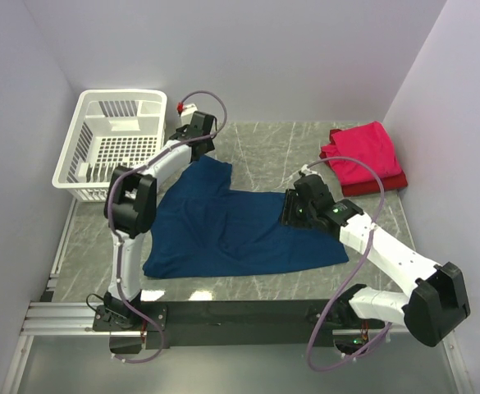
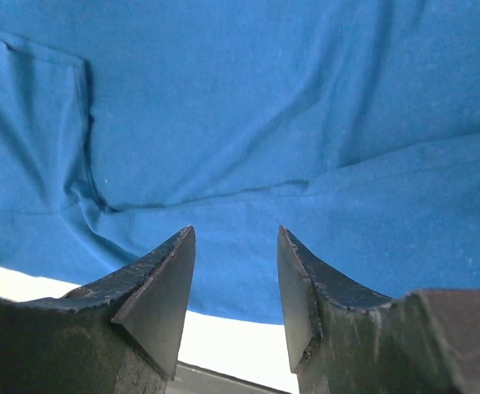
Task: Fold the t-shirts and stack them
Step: Fold the tshirt
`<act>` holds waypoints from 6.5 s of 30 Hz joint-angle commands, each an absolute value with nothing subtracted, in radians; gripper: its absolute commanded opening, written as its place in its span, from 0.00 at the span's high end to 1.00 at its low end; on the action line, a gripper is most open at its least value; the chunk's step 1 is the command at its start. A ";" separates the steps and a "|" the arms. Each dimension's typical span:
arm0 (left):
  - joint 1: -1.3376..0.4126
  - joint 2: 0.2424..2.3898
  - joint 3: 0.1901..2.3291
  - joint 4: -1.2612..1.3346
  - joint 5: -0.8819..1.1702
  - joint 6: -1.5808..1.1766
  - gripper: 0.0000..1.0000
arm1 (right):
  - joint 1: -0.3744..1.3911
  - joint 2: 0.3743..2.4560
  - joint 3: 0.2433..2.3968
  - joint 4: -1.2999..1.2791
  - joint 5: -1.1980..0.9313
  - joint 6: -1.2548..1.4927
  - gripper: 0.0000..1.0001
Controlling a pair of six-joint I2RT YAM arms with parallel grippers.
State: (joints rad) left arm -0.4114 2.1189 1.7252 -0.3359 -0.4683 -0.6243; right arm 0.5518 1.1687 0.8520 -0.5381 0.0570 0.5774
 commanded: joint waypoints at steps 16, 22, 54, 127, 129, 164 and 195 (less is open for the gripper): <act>-0.357 2.388 1.960 -0.374 -0.423 -0.583 0.44 | 0.540 1.054 0.825 -0.474 -0.017 0.563 0.48; -0.353 2.431 1.996 -0.387 -0.413 -0.575 0.44 | 0.541 1.025 0.798 -0.468 -0.021 0.574 0.48; -0.350 2.231 1.752 -0.264 -0.322 -0.552 1.00 | 0.302 1.339 0.971 -0.437 0.199 0.499 0.49; -0.347 1.941 1.500 -0.244 -0.247 -0.555 1.00 | 0.081 2.017 1.431 -0.561 0.268 0.545 0.66; -0.347 1.936 1.499 -0.247 -0.253 -0.552 1.00 | 0.080 2.014 1.424 -0.558 0.265 0.542 0.81; -0.408 0.977 0.680 -0.297 -0.327 -0.847 1.00 | 0.183 1.362 0.917 -0.564 0.328 0.446 1.00; -0.426 0.512 0.565 -0.666 -0.405 -1.075 1.00 | 0.183 1.190 0.859 -0.686 0.414 0.491 1.00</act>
State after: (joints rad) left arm -0.4171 0.5476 0.5751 -0.6357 -0.3981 -1.0328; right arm 0.1810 1.2232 0.8581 -0.6685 0.3779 0.4797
